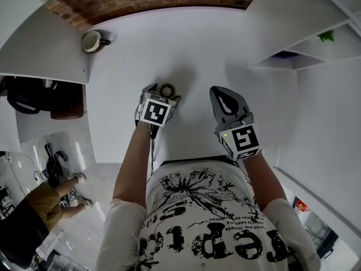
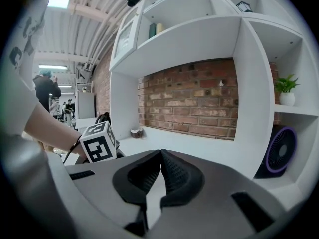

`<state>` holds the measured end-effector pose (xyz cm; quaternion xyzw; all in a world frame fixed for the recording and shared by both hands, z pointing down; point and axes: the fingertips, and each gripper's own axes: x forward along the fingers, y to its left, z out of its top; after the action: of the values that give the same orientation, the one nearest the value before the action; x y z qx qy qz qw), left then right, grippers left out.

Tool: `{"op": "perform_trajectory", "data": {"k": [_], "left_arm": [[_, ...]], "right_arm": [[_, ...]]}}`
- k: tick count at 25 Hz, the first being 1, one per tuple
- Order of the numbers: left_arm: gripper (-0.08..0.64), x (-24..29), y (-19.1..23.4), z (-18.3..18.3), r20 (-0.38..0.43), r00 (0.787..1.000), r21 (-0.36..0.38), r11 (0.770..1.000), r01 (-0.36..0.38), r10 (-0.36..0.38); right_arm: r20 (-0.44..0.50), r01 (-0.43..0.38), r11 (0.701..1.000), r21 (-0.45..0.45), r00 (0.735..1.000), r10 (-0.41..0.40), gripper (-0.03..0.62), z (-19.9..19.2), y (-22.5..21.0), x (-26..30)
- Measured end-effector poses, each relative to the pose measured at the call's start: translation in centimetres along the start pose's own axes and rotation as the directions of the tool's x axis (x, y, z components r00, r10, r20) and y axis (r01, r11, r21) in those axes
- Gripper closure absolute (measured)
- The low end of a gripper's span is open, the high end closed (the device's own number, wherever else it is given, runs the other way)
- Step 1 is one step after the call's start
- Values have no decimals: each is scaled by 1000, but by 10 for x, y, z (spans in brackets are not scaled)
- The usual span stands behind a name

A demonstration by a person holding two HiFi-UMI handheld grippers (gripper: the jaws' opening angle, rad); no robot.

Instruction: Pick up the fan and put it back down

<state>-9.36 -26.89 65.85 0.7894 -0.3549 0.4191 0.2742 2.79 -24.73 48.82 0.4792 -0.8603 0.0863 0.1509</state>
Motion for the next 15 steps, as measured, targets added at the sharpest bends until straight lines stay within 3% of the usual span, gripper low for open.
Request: {"op": "perform_trajectory", "data": {"k": [8, 15], "left_arm": [[166, 19, 0, 3, -36, 999, 31, 999, -14, 15], [173, 20, 3, 4, -8, 1000, 16, 1000, -26, 26]], "right_arm": [[-35, 28, 999, 16, 999, -27, 577, -10, -11, 8], [-47, 44, 999, 18, 998, -43, 577, -9, -14, 10]]}}
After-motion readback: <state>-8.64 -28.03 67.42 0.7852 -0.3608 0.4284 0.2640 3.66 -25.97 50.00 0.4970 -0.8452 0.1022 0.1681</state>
